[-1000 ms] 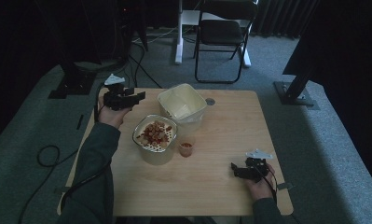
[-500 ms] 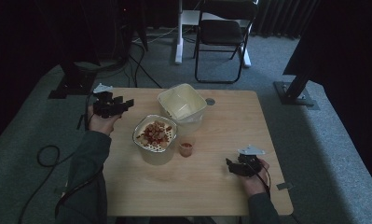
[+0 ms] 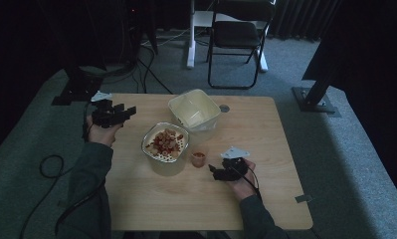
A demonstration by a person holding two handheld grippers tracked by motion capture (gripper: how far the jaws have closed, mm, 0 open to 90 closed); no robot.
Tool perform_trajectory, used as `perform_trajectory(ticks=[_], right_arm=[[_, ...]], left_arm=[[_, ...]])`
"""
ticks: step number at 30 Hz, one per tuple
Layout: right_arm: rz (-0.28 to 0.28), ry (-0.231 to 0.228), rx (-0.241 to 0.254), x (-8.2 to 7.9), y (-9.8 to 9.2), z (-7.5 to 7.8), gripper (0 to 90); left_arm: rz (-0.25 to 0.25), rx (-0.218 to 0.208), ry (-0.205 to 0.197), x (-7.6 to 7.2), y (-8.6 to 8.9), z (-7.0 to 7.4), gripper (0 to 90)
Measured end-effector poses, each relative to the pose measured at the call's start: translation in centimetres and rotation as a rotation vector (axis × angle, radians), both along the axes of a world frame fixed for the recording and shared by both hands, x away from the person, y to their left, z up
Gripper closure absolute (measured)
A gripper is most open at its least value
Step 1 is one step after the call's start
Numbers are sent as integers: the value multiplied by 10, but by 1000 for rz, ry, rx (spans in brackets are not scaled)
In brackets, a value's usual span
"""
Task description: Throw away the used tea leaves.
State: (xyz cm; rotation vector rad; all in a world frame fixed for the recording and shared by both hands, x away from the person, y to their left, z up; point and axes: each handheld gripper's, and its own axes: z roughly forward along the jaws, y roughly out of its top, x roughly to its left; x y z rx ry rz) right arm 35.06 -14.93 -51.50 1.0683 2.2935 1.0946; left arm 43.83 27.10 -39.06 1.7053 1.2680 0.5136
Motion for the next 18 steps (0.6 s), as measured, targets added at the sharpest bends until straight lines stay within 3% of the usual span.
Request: perform_trajectory(ticks=[4,7,13,18], right_arm=[[71,6,84,10,18,-1,221],[91,11,136,19,28,-3,218],[118,-4,187,34,39,-2,291],[128,-13,174,35,39,3,339]], left_arm=[[-1,-5,3,-1,0,-4,425],[-2,-4,2,-1,0,-5,425],[-20,1,-8,-2,-2,-5,424],[-61,-21,-23,-3,-3,-5,400]])
